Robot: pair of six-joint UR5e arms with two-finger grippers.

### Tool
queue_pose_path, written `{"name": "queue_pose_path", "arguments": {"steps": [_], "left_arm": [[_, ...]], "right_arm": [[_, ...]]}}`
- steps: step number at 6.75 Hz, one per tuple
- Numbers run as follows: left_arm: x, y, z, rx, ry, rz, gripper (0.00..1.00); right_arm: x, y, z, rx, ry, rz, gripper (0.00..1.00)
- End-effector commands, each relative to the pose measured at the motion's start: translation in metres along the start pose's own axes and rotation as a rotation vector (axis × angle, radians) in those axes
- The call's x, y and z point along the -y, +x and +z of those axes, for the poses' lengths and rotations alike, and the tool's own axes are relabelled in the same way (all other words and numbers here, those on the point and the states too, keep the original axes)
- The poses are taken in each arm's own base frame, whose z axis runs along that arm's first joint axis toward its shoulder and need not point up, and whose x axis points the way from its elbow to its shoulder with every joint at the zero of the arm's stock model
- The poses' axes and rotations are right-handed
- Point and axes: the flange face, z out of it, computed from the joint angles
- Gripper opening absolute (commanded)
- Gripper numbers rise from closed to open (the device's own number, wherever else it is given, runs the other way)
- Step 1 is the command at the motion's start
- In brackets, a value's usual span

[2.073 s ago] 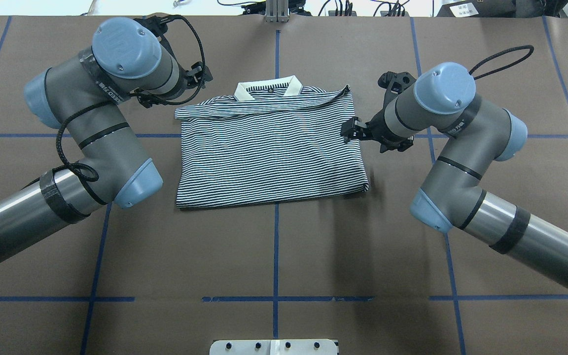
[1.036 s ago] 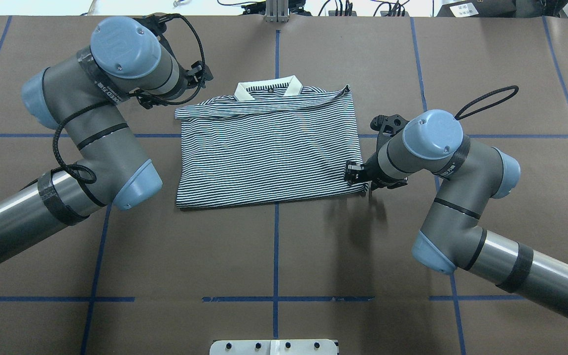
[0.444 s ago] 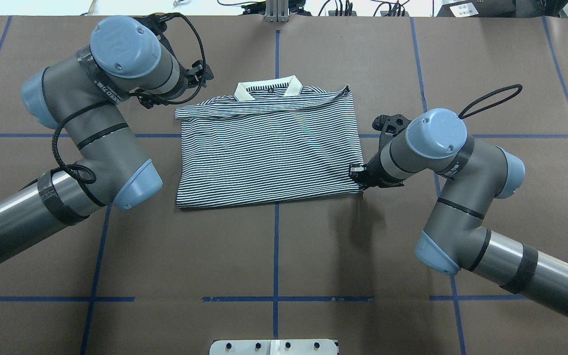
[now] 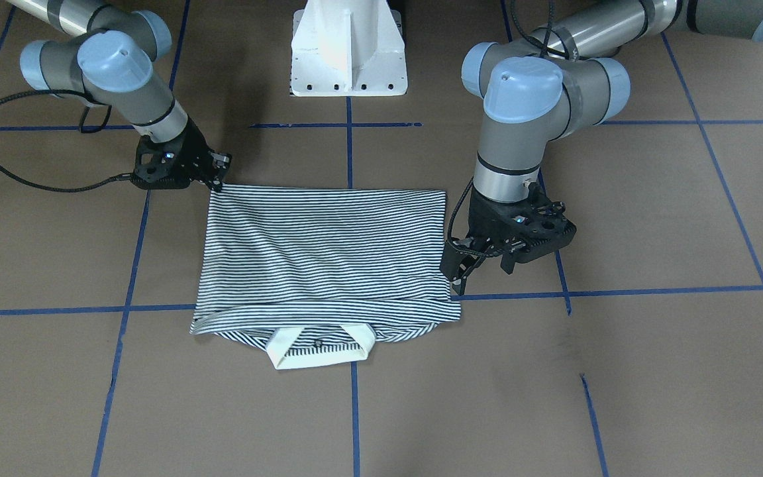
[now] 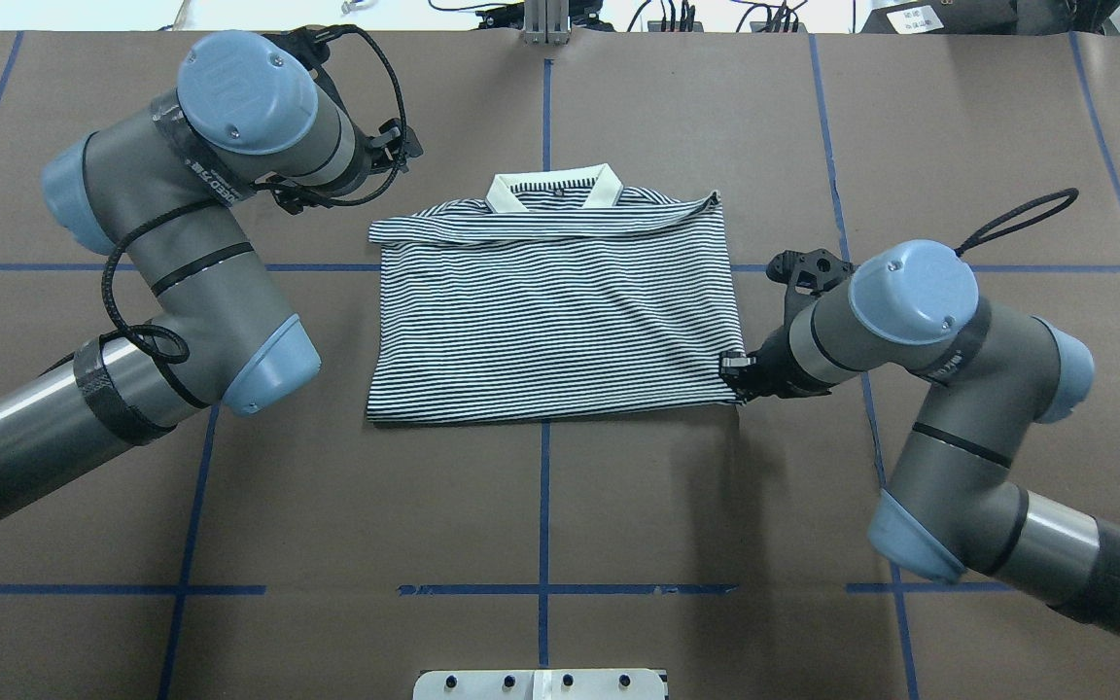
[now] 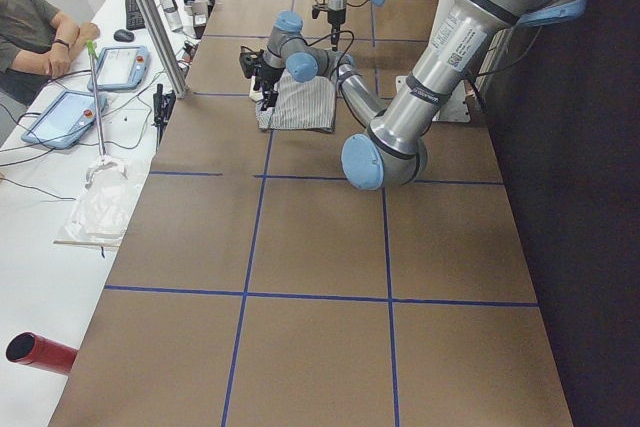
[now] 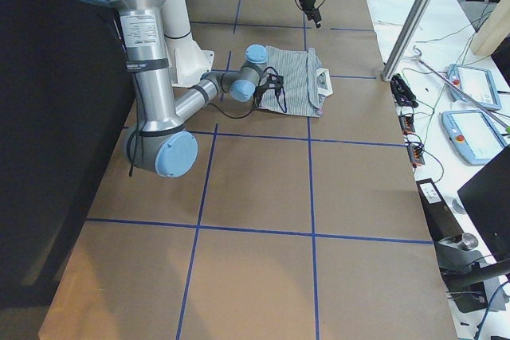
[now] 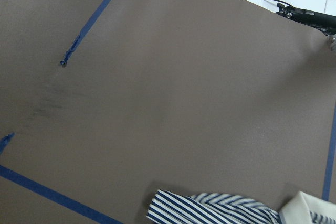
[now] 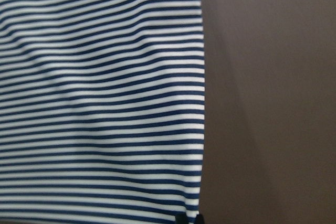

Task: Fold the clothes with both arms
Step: 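Drag the folded shirt toward the robot with the right gripper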

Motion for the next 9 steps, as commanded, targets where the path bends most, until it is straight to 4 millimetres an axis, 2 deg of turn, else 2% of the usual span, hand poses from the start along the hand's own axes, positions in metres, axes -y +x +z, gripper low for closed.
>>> {"name": "queue_pose_path", "arguments": {"steps": [1,2,3,4,5,6,7,8,9], "left_arm": [[-0.003,0.001,-0.007,-0.014,0.0,-0.001,1.0],[-0.003,0.0,-0.007,-0.014,0.0,-0.001,1.0],[-0.004,0.0,-0.007,-0.014,-0.003,-0.001,1.0],[-0.013,0.002,-0.005,-0.013,-0.014,0.007,1.0],[-0.017,0.003,-0.004,-0.015,-0.02,0.009,1.0],[-0.035,0.005,-0.004,-0.02,-0.073,0.022,1.0],[-0.076,0.004,-0.01,-0.03,-0.152,-0.021,1.0],[-0.146,-0.002,-0.018,0.011,-0.228,-0.072,1.0],[-0.206,-0.003,-0.021,0.059,-0.286,-0.151,1.0]], "right_arm": [[-0.102,0.016,-0.004,-0.023,-0.146,0.022,0.0],[-0.137,0.012,0.005,-0.036,-0.204,0.03,0.0],[-0.162,0.008,0.005,-0.033,-0.254,0.006,0.0],[-0.178,0.006,-0.004,-0.023,-0.298,-0.007,0.04],[-0.188,0.001,-0.011,-0.009,-0.311,-0.002,0.99],[-0.188,-0.008,-0.024,0.021,-0.297,0.001,1.0],[-0.169,-0.018,-0.044,0.069,-0.225,0.03,1.0],[-0.135,-0.02,-0.059,0.101,-0.129,0.065,1.0],[-0.109,-0.033,-0.075,0.149,-0.074,0.083,1.0]]}}
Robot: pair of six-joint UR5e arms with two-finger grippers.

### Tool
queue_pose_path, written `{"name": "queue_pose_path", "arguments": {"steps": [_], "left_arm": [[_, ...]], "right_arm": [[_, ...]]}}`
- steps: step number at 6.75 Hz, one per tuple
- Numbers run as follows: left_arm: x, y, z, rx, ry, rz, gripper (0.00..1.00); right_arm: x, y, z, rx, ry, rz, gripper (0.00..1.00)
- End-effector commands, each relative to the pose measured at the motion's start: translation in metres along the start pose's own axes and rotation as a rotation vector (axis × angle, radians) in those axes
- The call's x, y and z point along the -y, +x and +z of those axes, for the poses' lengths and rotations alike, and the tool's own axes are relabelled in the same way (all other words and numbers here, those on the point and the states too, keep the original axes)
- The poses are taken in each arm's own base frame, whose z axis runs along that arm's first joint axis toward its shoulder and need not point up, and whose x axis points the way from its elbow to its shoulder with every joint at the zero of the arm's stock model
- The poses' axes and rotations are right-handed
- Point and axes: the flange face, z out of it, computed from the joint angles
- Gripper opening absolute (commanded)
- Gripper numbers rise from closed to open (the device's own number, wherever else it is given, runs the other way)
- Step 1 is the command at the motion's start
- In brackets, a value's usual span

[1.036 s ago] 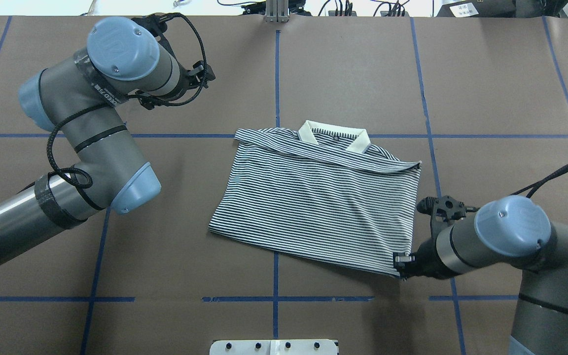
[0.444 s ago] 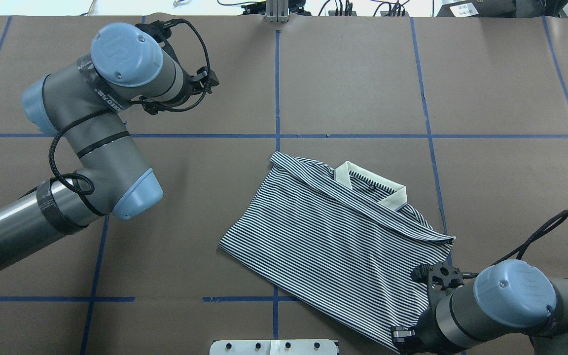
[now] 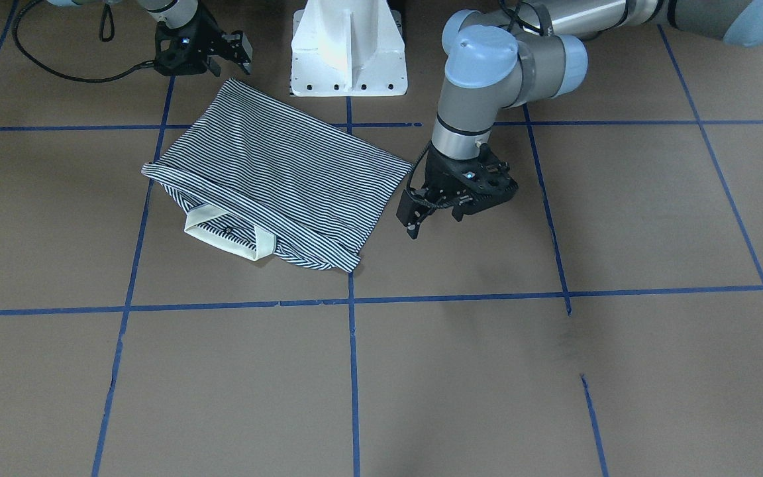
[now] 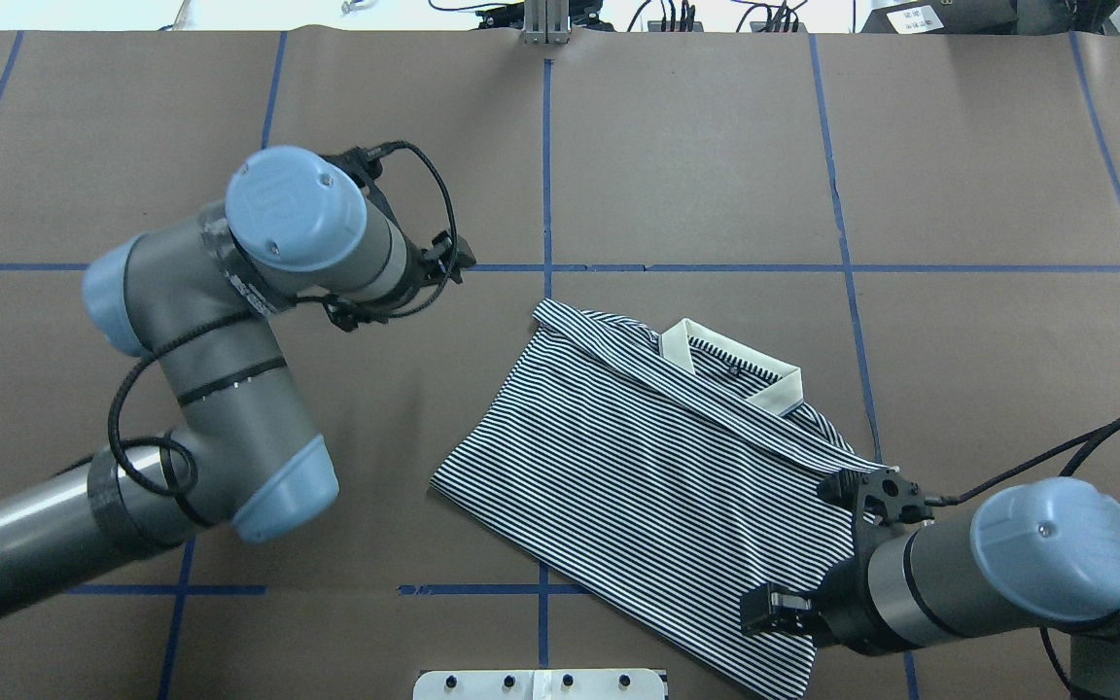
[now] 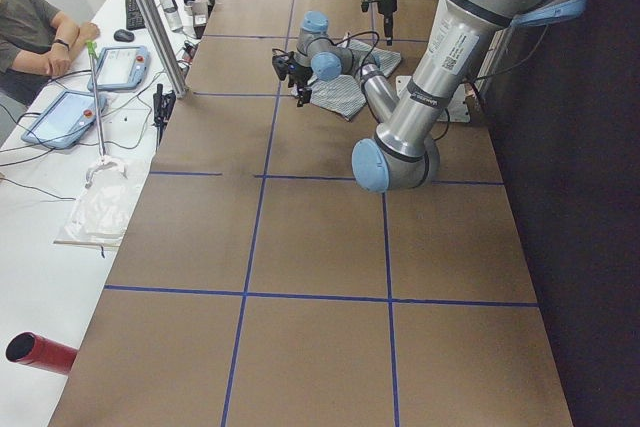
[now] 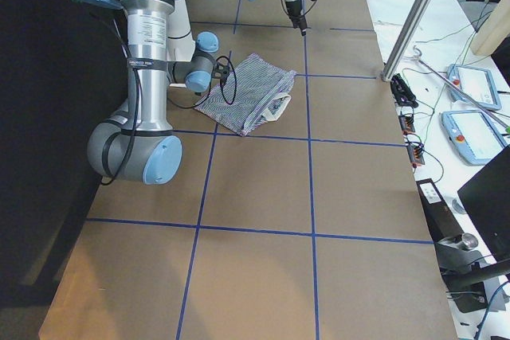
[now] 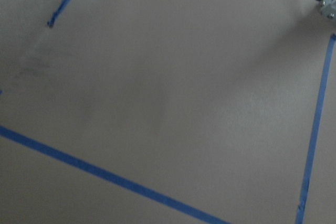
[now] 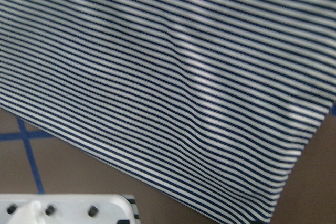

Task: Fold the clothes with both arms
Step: 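Lower the left gripper to the shirt edge nearest it while the right gripper holds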

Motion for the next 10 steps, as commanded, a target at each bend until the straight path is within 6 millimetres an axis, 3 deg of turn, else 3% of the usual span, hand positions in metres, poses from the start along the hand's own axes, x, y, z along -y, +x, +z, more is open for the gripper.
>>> {"name": "queue_pose_path", "arguments": {"steps": [1,4,6,9,10], "left_arm": [[-0.105,-0.021,0.024,0.074,-0.074,-0.137,0.97],[-0.168,-0.047,0.05,0.146,-0.118,-0.206,0.95],[-0.163,-0.047,0.053,0.138,-0.082,-0.208,0.92],[-0.134,-0.043,0.05,0.126,-0.048,-0.227,0.88],[-0.133,-0.045,0.057,0.136,-0.037,-0.227,0.85]], "right_arm": [[0.044,-0.026,-0.038,0.091,0.117,0.03,1.0],[0.054,-0.034,-0.046,0.114,0.142,0.034,1.0],[0.054,-0.035,-0.047,0.116,0.143,0.036,1.0],[0.056,-0.033,-0.045,0.111,0.144,0.039,1.0],[0.056,-0.033,-0.045,0.109,0.144,0.04,1.0]]}}
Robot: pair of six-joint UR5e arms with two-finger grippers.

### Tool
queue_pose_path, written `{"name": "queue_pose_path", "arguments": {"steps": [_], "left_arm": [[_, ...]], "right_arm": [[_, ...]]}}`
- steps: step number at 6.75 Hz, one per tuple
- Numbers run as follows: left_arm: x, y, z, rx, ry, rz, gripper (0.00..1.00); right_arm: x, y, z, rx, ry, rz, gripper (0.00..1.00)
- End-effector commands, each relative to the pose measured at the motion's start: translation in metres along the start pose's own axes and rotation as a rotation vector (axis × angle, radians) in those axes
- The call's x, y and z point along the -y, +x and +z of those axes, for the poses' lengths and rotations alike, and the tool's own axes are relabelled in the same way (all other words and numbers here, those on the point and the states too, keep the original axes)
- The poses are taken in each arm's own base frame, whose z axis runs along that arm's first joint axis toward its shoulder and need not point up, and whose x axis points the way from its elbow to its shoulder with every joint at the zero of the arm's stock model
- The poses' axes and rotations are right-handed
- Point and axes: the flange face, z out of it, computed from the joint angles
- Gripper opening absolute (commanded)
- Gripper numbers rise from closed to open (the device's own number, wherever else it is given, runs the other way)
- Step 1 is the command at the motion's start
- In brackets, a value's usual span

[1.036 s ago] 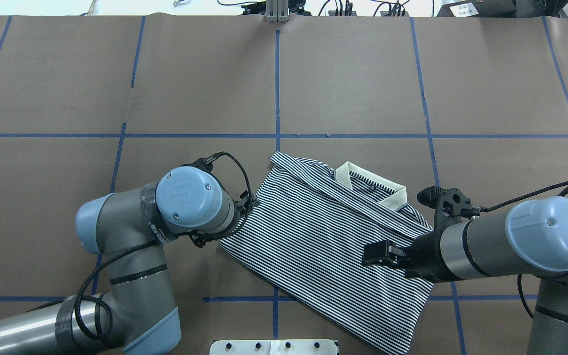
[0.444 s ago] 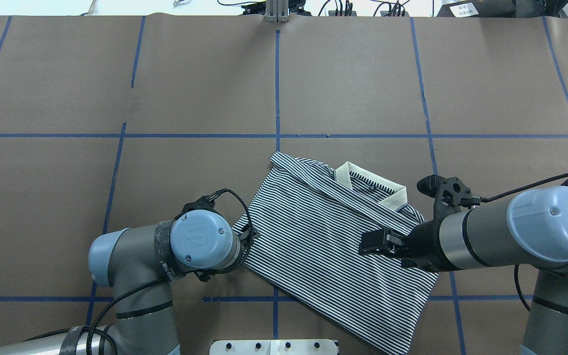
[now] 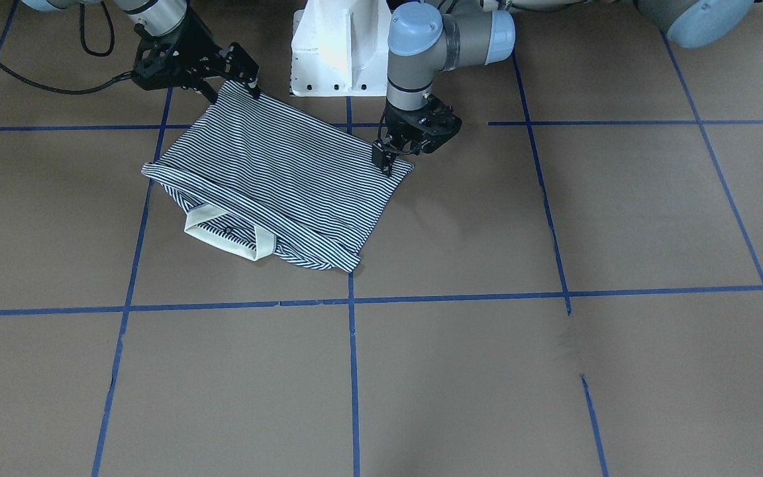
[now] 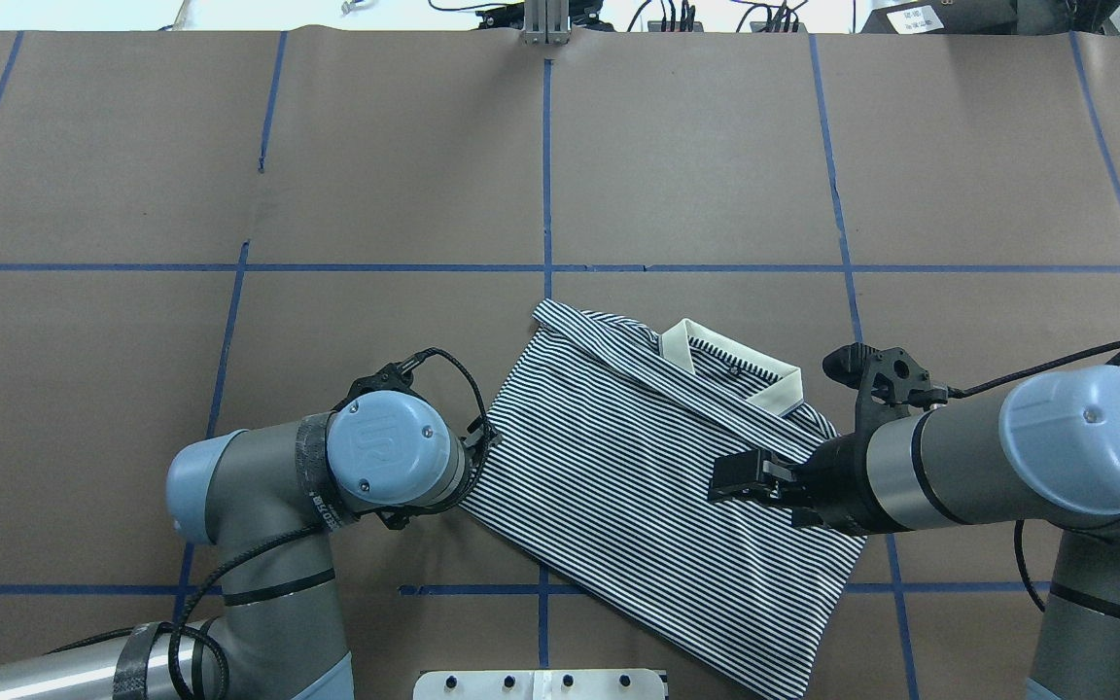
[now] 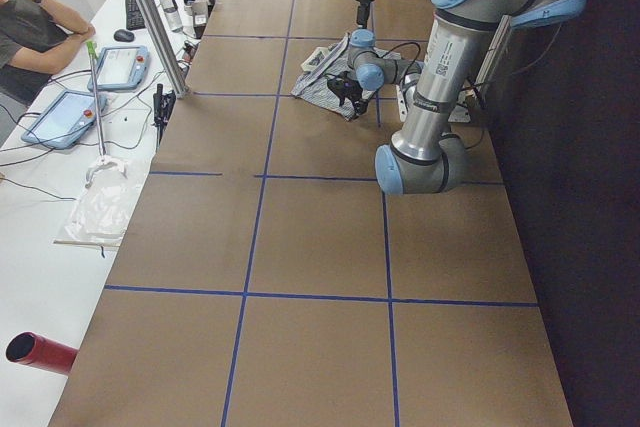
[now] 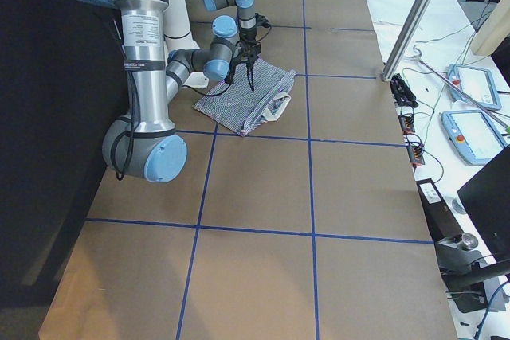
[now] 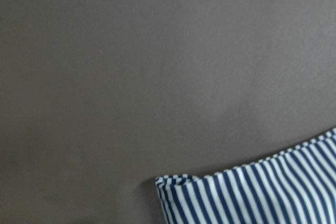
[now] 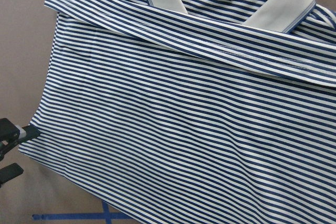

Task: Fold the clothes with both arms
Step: 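Lower the left gripper to the shirt edge nearest it while the right gripper holds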

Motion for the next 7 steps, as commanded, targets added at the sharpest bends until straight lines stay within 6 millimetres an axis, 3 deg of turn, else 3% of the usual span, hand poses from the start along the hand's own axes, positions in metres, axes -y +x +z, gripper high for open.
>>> {"name": "queue_pose_path", "arguments": {"steps": [1,2,3,4,5,7], "left_arm": [[0.0055,0.0003,0.006,0.007,0.015,-0.004,0.82],[0.0023,-0.0001,0.0061,0.008,0.012,-0.003,0.76],[0.0022,0.0001,0.006,0.007,0.011,-0.009,0.55],[0.0026,-0.0004,0.0058,0.006,0.012,-0.009,0.22],[0.0027,-0.0002,0.0051,0.003,0.014,0.003,0.0],[0.0064,0.0014,-0.0028,0.013,0.024,0.027,0.0]], "right_arm": [[0.0004,0.0006,0.0009,-0.002,0.0,0.001,1.0],[0.0004,0.0006,0.0009,-0.002,0.0,0.001,1.0],[0.0004,0.0006,0.0009,-0.002,0.0,0.001,1.0],[0.001,0.0006,0.0006,-0.002,0.002,0.001,1.0],[0.0016,0.0007,0.0002,-0.002,0.003,0.002,1.0],[0.0001,-0.0003,0.0003,-0.001,0.0,0.005,1.0]]}}
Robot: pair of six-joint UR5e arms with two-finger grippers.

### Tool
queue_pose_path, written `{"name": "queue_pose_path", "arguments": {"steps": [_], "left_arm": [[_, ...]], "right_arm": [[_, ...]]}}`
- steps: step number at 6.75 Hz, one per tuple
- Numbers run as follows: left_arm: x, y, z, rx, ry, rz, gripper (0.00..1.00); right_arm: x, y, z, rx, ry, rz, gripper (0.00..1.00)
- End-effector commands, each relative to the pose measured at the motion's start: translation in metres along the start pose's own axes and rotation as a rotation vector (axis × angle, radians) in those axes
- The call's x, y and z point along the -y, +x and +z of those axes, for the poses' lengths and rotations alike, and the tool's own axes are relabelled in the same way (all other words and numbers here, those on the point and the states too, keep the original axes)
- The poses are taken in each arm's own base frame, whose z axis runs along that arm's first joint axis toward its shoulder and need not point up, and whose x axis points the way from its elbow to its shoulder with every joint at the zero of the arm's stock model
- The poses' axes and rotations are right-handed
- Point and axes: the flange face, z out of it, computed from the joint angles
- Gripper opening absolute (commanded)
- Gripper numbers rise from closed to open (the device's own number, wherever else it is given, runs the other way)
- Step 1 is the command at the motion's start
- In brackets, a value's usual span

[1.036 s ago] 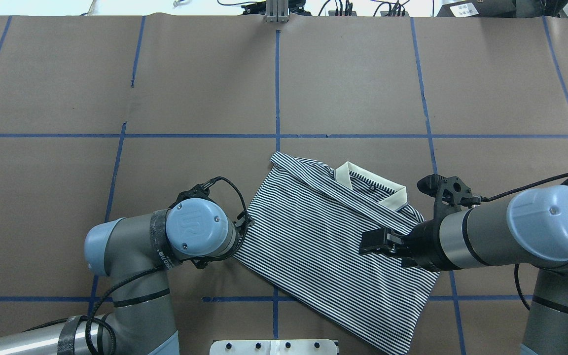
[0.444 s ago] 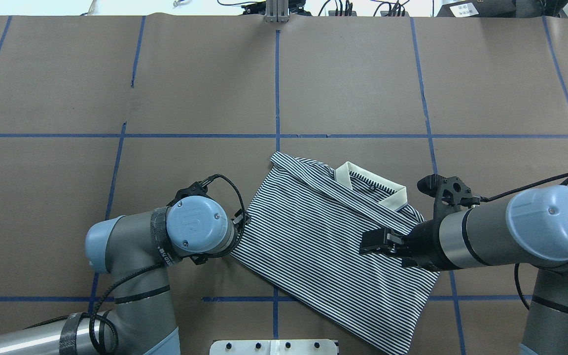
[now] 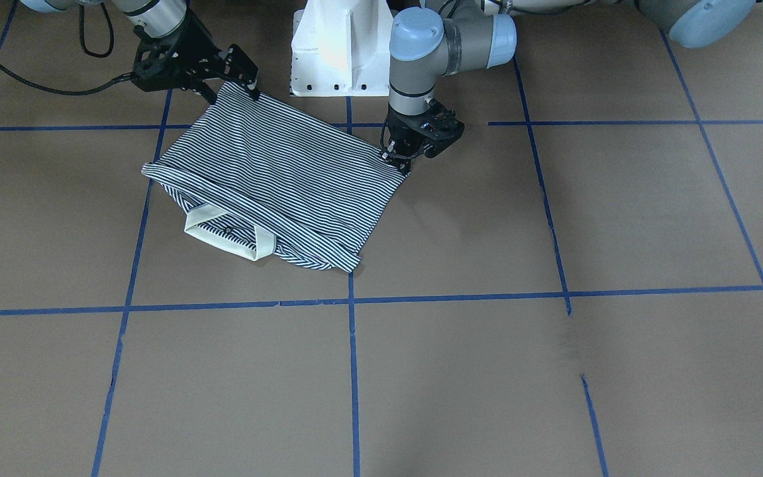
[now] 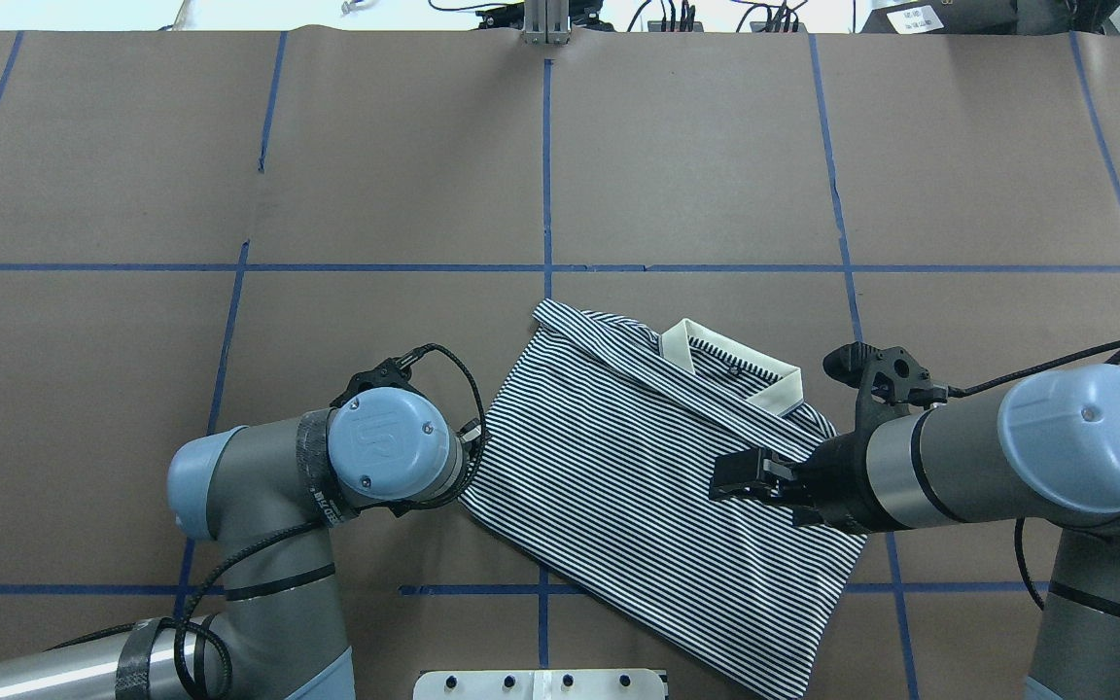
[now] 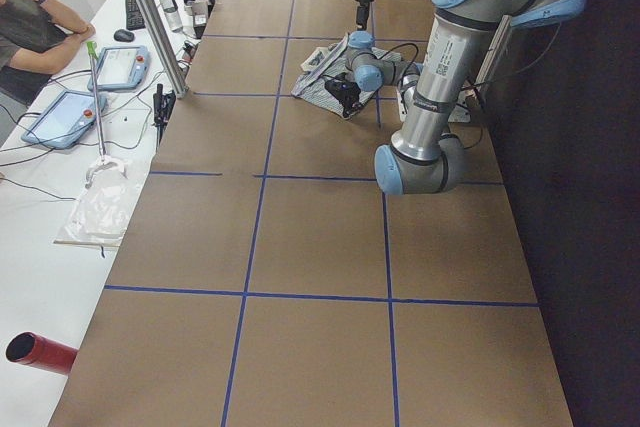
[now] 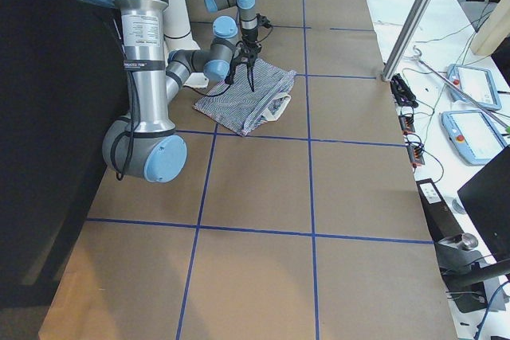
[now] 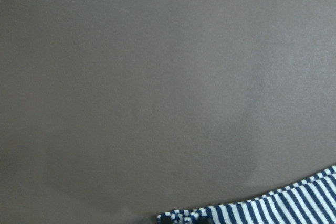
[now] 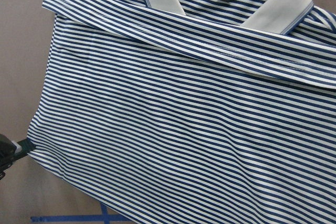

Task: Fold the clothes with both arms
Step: 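Lower the left gripper to the shirt edge nearest it while the right gripper holds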

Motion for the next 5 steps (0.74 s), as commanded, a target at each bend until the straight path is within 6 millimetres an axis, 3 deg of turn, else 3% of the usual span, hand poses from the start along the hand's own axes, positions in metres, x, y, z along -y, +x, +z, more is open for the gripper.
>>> {"name": "queue_pose_path", "arguments": {"steps": [1,3,4,5], "left_arm": [[0.021,0.006,-0.009,0.003,0.029,-0.011,0.0],[0.082,0.023,-0.018,-0.013,0.096,-0.019,0.0],[0.106,0.029,-0.013,-0.006,0.127,-0.028,0.0],[0.131,0.051,-0.018,-0.034,0.185,-0.053,0.0]], "right_arm": [[-0.001,-0.001,0.0,0.002,-0.001,0.002,1.0],[-0.001,-0.001,0.0,0.002,-0.001,0.002,1.0],[-0.001,-0.001,0.0,0.0,-0.001,0.003,1.0],[-0.001,-0.001,0.001,0.0,-0.003,0.002,1.0]]}}
